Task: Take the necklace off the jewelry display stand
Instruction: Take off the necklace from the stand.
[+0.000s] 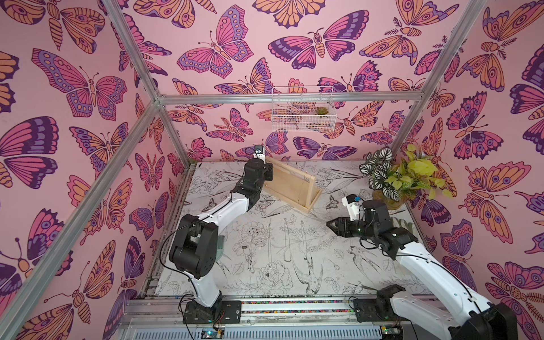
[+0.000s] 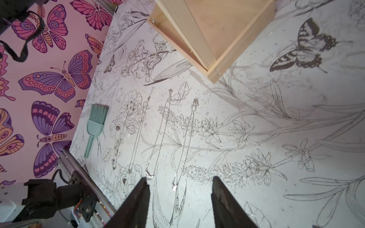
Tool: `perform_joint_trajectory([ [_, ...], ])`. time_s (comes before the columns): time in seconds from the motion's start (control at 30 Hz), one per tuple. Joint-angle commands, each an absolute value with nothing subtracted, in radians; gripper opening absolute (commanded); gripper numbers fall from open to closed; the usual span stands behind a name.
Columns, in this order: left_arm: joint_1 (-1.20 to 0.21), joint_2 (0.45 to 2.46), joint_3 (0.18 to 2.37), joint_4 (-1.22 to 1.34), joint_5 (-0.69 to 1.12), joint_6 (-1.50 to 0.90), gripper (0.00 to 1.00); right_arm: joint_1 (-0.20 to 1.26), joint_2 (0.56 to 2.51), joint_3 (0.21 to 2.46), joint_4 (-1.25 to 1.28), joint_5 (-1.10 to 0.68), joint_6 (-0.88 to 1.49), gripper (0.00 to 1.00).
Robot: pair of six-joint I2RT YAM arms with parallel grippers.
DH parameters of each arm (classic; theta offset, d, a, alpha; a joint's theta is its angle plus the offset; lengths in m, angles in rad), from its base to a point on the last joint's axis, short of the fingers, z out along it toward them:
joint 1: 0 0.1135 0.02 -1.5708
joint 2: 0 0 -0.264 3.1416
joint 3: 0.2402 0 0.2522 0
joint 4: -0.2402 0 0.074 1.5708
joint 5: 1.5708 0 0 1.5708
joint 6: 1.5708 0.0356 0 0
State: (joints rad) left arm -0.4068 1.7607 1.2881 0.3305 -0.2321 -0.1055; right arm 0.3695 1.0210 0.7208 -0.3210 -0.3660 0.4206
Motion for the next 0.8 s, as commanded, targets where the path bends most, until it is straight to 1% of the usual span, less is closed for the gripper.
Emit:
perform_joint_trajectory([
  [0.0, -0.377, 1.745, 1.337, 0.298, -0.225, -0.093, 0.0, 0.432, 1.074, 0.79, -0.293, -0.197, 0.385, 0.56],
  [0.1, -0.358, 1.752, 1.37, 0.279, -0.223, -0.092, 0.0, 0.499, 1.148, 0.844, -0.301, -0.046, 0.37, 0.6],
  [0.23, -0.323, 1.734, 1.386, 0.251, -0.27, -0.085, 0.0, 0.535, 1.276, 0.919, -0.319, 0.038, 0.399, 0.61],
  [0.4, -0.26, 1.645, 1.343, 0.205, -0.327, -0.14, 0.0, 0.624, 1.408, 0.981, -0.292, 0.217, 0.393, 0.63],
  [0.43, -0.255, 1.631, 1.335, 0.192, -0.332, -0.149, 0.0, 0.642, 1.429, 0.992, -0.283, 0.253, 0.387, 0.64],
  [0.5, -0.252, 1.599, 1.317, 0.167, -0.331, -0.168, 0.0, 0.674, 1.464, 1.018, -0.262, 0.324, 0.384, 0.72],
  [0.53, -0.252, 1.583, 1.304, 0.151, -0.327, -0.182, 0.0, 0.685, 1.479, 1.031, -0.249, 0.344, 0.387, 0.73],
  [0.63, -0.252, 1.532, 1.248, 0.135, -0.304, -0.237, 0.0, 0.694, 1.511, 1.035, -0.161, 0.395, 0.417, 0.74],
  [0.77, -0.253, 1.466, 1.173, 0.135, -0.243, -0.296, 0.0, 0.714, 1.565, 1.064, -0.078, 0.523, 0.447, 0.69],
])
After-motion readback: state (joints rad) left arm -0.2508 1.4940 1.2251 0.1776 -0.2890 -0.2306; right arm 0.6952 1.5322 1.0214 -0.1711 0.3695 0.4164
